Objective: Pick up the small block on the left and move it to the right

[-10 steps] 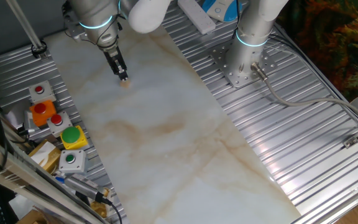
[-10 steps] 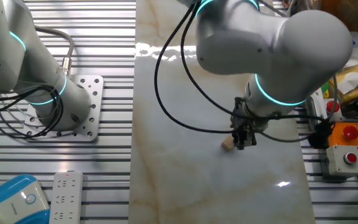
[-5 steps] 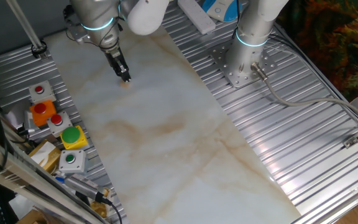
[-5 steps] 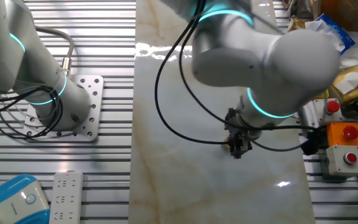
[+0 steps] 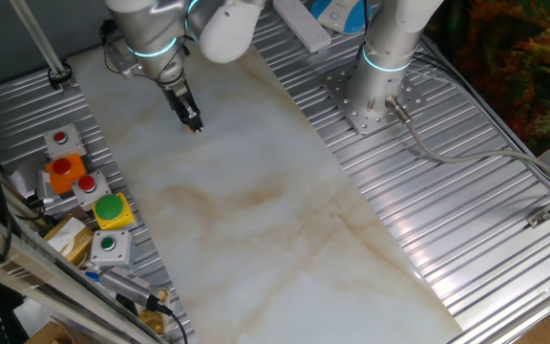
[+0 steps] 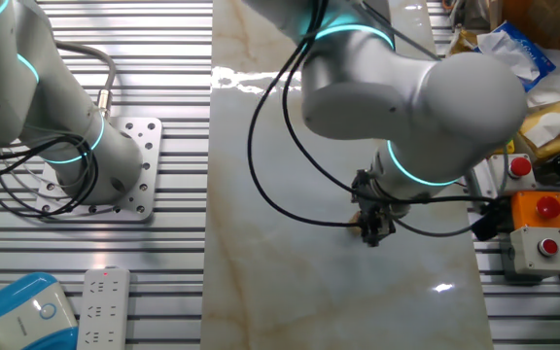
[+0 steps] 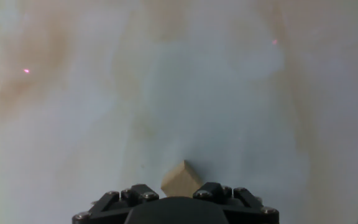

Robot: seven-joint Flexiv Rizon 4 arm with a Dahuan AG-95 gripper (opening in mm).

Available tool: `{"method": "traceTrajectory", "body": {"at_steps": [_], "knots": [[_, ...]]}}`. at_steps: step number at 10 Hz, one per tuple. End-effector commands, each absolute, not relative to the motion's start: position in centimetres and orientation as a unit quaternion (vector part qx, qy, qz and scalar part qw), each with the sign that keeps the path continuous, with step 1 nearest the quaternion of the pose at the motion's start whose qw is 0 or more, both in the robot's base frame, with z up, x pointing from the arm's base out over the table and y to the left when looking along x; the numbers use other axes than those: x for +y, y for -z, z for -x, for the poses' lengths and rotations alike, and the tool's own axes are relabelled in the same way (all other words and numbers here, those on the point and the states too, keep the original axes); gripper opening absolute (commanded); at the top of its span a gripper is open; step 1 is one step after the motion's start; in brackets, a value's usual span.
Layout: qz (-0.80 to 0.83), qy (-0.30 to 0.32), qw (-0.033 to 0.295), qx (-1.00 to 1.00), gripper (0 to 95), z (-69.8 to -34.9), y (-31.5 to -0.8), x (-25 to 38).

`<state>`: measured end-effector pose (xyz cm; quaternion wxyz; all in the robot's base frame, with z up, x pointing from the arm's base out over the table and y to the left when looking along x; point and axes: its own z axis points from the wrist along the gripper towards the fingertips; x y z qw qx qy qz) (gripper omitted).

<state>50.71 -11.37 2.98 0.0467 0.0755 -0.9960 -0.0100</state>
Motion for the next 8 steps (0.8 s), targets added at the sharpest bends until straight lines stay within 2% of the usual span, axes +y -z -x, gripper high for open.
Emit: {"method": "traceTrajectory", "body": {"at_steps": [1,3,4,6,7,8], "knots": [[-0.080,0.010,0.046,-0.996,57.0,-50.63,-2.56,-11.49],[-0.083,0.011,0.046,-0.995,57.0,-50.45,-2.35,-11.59],[-0.082,0.011,0.047,-0.995,38.0,-50.43,-2.34,-11.60],[-0.084,0.010,0.047,-0.995,38.0,-50.37,-2.29,-11.62],[-0.085,0.009,0.047,-0.995,19.0,-50.36,-2.27,-11.62],[-0.084,0.008,0.047,-0.995,19.0,-50.36,-2.26,-11.62]]}}
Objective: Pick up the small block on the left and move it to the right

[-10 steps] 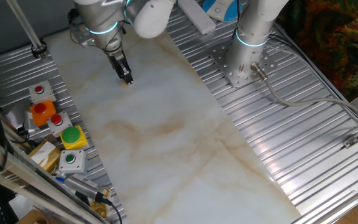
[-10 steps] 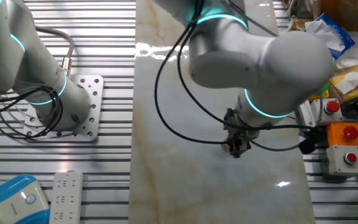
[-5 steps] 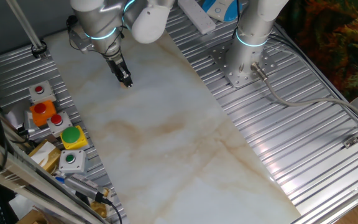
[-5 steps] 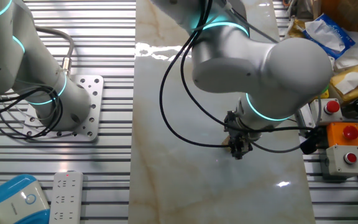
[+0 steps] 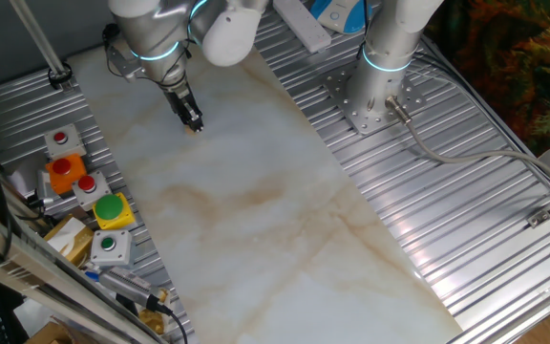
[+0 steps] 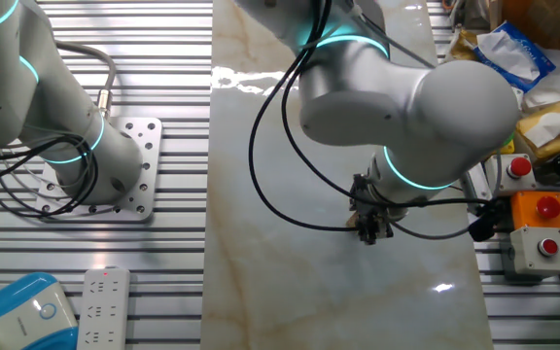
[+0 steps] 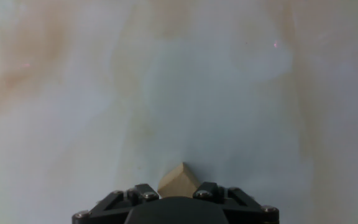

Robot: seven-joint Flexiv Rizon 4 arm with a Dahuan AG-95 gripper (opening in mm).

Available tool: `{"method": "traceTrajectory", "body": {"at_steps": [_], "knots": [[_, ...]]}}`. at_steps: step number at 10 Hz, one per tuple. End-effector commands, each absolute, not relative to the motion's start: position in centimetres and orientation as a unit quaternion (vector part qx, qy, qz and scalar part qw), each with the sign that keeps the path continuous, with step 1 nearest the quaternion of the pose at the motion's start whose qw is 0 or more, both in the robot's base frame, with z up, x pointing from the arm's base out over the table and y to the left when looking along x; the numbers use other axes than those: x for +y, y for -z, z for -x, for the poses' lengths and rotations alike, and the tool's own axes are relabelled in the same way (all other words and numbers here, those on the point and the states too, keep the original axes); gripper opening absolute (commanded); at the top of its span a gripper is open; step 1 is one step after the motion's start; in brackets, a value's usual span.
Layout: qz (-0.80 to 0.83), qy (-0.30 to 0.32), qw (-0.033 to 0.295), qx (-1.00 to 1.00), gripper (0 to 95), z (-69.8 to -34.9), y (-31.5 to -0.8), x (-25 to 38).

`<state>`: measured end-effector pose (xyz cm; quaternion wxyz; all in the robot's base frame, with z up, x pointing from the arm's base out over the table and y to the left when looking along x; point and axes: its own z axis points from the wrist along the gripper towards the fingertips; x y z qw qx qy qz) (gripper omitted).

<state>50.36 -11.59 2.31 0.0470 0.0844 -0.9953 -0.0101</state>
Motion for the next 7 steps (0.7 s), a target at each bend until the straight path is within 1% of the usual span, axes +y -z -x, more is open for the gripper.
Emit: {"method": "traceTrajectory", "body": {"at_steps": [1,2,5,7], "knots": [[-0.083,0.010,0.048,-0.995,19.0,-50.4,-2.3,-11.6],[-0.082,0.008,0.048,-0.995,0.0,-50.4,-2.2,-11.6],[-0.079,0.007,0.047,-0.996,0.0,-50.3,-2.8,-11.3],[-0.073,0.007,0.047,-0.996,0.0,-50.8,-4.5,-10.4]]}}
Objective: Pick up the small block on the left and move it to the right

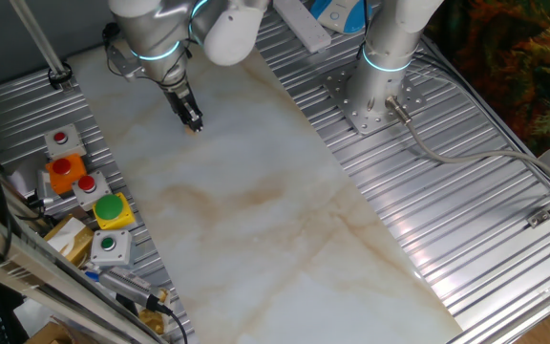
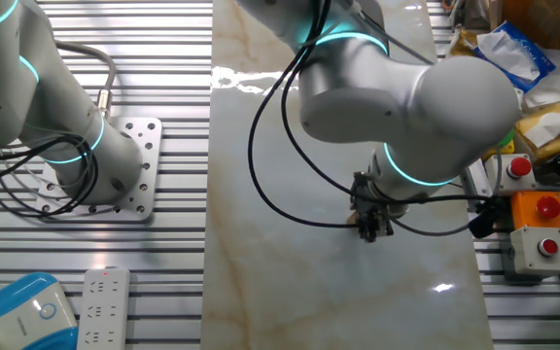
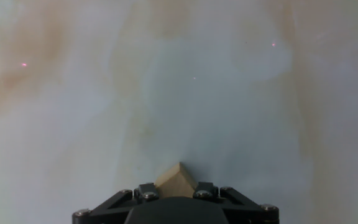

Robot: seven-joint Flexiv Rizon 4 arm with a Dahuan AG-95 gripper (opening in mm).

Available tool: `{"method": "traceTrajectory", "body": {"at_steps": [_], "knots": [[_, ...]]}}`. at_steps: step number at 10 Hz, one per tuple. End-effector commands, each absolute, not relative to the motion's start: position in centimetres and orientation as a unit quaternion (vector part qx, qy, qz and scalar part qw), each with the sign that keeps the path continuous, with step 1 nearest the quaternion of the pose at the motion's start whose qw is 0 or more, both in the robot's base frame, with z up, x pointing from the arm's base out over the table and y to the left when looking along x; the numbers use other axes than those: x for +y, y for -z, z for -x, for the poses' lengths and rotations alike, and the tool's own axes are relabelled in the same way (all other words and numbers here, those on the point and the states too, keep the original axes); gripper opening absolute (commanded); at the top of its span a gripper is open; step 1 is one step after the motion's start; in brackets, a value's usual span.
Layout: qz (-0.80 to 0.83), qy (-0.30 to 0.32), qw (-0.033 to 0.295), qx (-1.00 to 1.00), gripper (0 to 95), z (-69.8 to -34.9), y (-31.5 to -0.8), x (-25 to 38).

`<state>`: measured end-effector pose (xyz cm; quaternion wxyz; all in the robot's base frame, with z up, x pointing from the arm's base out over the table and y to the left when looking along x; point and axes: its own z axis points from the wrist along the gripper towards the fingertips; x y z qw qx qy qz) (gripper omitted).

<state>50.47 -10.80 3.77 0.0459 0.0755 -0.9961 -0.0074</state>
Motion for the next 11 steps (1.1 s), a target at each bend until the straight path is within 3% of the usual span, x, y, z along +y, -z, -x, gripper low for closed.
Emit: {"method": "traceTrajectory", "body": {"at_steps": [1,2,11], "knots": [[-0.067,0.009,0.047,-0.997,0.0,-51.0,-5.2,-9.8],[-0.060,0.010,0.047,-0.997,19.0,-51.3,-5.9,-8.8],[-0.023,0.006,0.044,-0.999,19.0,-51.9,-8.5,2.5]]}}
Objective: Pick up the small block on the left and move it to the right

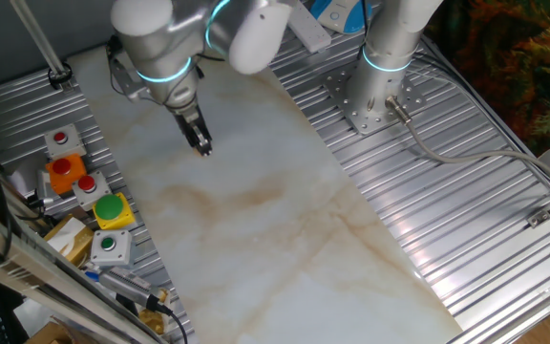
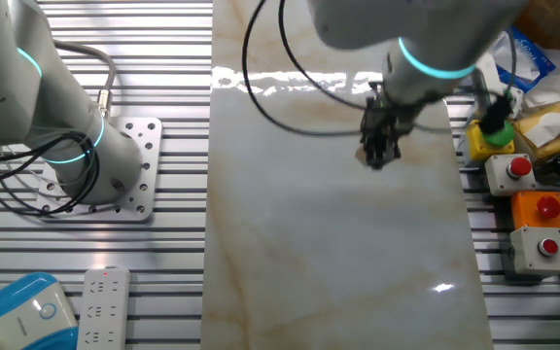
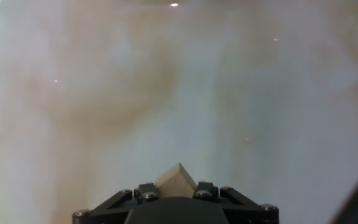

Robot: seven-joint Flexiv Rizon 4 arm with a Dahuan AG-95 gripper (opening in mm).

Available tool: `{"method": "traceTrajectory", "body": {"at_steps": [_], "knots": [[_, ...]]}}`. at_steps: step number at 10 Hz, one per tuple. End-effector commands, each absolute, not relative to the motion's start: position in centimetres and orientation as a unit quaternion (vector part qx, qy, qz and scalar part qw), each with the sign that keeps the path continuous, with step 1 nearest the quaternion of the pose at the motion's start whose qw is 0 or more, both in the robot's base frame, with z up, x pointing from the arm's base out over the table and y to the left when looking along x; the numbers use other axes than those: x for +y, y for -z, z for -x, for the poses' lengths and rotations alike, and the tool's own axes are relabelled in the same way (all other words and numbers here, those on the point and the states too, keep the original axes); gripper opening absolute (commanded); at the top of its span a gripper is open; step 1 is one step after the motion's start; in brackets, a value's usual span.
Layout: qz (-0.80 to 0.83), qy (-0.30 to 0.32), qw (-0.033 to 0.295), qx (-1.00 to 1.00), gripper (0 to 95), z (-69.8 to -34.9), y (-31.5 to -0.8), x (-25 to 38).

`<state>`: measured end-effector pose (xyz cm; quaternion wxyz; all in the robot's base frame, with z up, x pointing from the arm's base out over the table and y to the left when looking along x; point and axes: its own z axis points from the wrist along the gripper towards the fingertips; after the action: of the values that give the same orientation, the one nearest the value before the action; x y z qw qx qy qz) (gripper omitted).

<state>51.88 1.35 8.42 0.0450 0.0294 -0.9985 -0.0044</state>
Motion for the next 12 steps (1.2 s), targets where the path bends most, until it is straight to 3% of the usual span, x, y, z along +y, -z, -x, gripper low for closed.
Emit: {"method": "traceTrajectory", "body": {"at_steps": [1,12], "knots": [[-0.020,0.003,0.042,-0.999,19.0,-52.2,-8.3,4.1],[0.019,-0.002,0.026,-0.999,19.0,-53.7,-4.3,16.4]]}}
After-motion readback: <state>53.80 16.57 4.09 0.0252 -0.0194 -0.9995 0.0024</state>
